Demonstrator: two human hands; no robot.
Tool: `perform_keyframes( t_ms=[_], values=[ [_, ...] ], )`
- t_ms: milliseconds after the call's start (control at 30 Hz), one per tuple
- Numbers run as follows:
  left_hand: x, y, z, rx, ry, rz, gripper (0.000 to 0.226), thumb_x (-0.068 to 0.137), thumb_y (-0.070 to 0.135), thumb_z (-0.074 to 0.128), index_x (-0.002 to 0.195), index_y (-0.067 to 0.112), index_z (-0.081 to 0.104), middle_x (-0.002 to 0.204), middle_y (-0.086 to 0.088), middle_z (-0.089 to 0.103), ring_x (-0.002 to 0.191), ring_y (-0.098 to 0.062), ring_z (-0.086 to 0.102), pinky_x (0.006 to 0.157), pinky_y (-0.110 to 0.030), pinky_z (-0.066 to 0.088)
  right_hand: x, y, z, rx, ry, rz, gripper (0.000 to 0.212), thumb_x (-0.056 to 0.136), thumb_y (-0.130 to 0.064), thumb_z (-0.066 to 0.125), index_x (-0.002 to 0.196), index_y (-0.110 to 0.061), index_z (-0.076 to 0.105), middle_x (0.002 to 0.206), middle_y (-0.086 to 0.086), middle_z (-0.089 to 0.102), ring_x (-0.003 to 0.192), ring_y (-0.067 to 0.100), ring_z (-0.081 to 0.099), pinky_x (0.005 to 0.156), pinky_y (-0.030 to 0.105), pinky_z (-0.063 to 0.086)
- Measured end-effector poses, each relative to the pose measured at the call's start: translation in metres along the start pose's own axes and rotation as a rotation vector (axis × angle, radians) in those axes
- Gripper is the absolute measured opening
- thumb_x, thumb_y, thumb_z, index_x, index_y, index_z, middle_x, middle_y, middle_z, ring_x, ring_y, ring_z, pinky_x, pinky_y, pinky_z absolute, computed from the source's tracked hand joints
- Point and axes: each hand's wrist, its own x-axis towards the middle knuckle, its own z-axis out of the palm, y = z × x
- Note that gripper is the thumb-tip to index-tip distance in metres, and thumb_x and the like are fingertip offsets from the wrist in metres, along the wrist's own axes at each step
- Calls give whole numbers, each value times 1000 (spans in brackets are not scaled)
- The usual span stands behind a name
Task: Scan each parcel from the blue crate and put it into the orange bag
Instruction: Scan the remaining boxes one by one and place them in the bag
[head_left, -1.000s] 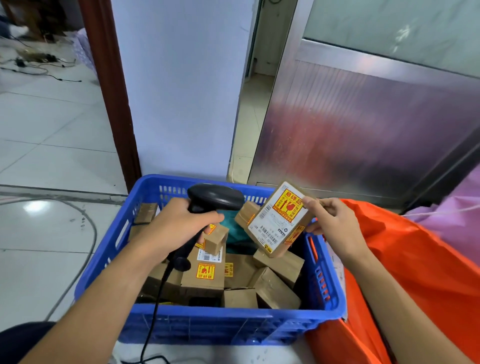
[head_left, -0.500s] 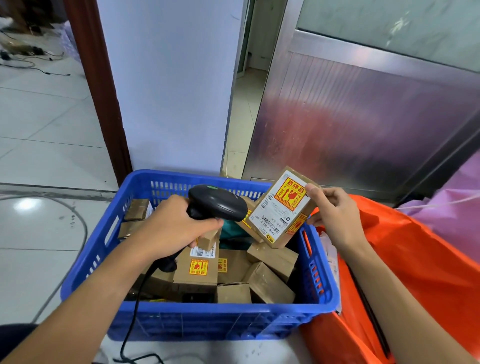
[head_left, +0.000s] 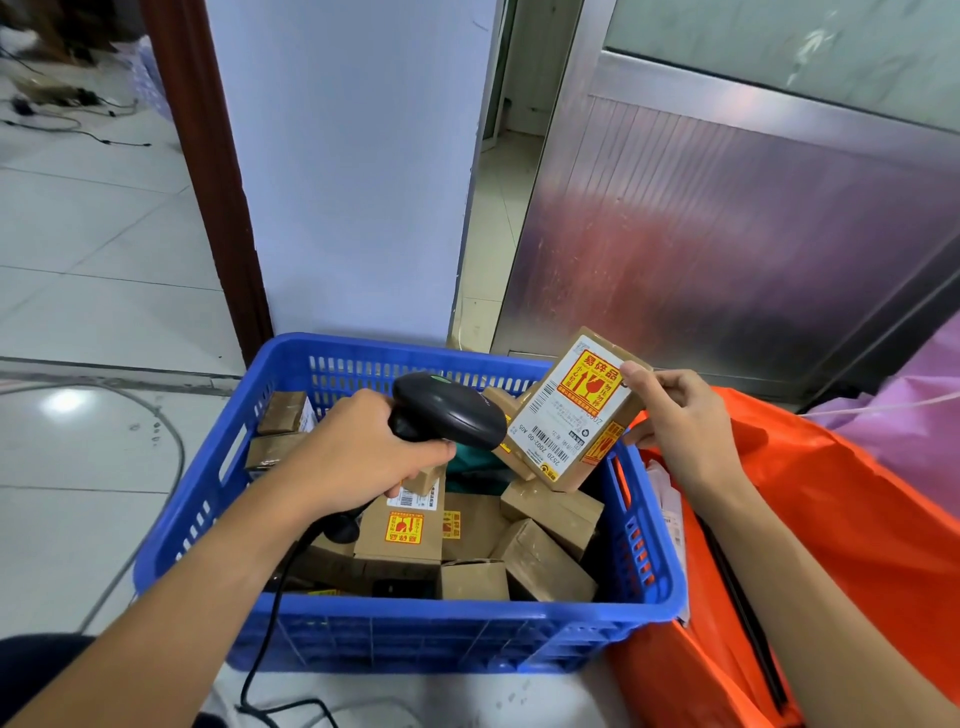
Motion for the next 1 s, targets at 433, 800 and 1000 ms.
perform_keyframes(
  t_ms=[433,800,1000],
  values=[
    [-1,-2,-2,12,-7,4,26,92,35,77,74,19,69,54,7,68,50,-6,64,64,-25,51,1,2,-1,-33,-26,-12,46,92,-59,64,104,-15,62,88,-2,79,71,21,76,68,36,64],
    [-2,-1,-1,-5,-8,5,30,91,36,78,68,18,70,53,4,68,51,-7,64,66,-27,52,-1,0,0,-12,-28,1,45,92,-57,66,104,-14,63,87,-1,79,70,25,76,72,44,64],
    [-1,-2,-2,-24,1,4,30,90,35,78,71,13,72,58,0,69,52,-10,65,66,-29,53,-1,-1,0,-13,-30,4,47,91,-58,67,103,-13,62,87,0,79,69,26,76,73,47,64]
  ],
)
